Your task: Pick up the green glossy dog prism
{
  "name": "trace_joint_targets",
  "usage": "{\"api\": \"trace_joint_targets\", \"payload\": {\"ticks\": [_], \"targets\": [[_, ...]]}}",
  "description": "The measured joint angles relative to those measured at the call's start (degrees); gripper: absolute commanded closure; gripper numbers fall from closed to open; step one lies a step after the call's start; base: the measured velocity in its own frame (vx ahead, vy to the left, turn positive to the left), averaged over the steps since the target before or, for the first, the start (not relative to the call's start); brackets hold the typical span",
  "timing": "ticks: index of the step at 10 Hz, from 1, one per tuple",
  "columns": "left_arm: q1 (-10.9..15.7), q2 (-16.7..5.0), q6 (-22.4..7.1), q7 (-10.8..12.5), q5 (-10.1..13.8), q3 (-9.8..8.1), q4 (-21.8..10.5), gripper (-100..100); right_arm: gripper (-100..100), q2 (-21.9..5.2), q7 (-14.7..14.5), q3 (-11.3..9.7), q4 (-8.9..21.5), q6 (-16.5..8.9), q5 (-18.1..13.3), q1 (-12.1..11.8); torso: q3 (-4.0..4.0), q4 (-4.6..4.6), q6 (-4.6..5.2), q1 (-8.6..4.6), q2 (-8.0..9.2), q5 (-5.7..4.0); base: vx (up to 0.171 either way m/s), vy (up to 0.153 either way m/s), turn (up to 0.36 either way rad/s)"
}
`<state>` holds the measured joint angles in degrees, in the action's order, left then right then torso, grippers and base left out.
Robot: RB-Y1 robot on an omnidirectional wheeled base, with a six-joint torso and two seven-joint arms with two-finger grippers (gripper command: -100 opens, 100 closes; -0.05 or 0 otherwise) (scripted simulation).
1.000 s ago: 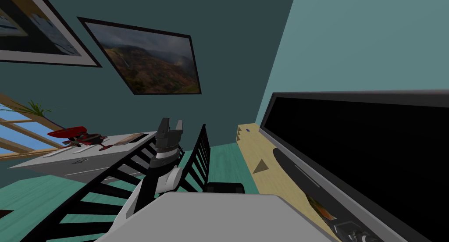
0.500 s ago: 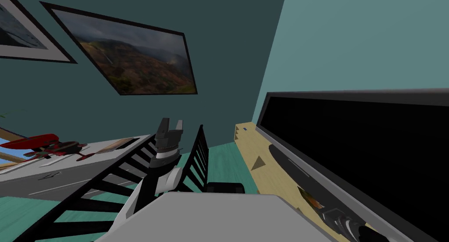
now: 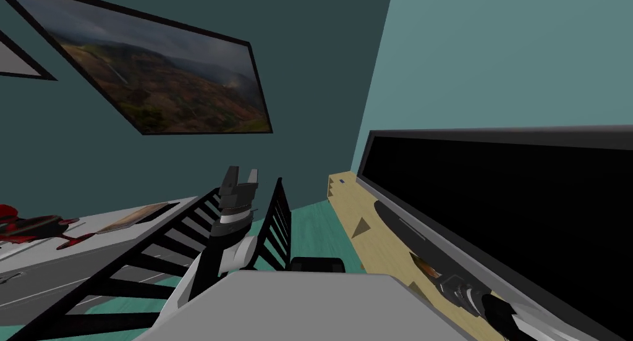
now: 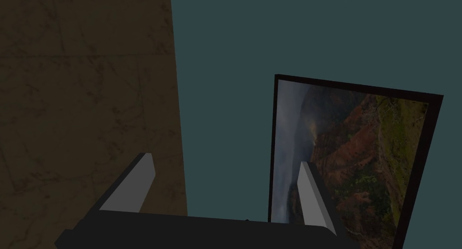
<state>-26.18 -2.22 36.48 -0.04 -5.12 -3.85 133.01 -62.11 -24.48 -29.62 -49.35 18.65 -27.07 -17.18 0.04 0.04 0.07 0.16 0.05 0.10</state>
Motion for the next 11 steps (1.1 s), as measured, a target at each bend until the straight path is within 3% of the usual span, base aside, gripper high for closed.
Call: {"api": "trace_joint_targets", "payload": {"ticks": [9, 11], "targets": [[0.00, 0.00, 0.00, 0.00, 0.00, 0.00, 0.00, 0, 100, 1.05, 6.82, -1.44, 4.07, 4.97, -13.82, 9.97, 0.02, 0.00, -0.01, 0.02, 0.04, 0.05, 0.018, 0.014, -0.150], [0.00, 0.00, 0.00, 0.00, 0.00, 0.00, 0.00, 0, 100, 1.38, 9.29, -2.46, 5.25, 6.17, -17.45, 13.30, 0.02, 0.00, 0.03, 0.06, 0.03, 0.08, 0.013, 0.019, -0.094]]}}
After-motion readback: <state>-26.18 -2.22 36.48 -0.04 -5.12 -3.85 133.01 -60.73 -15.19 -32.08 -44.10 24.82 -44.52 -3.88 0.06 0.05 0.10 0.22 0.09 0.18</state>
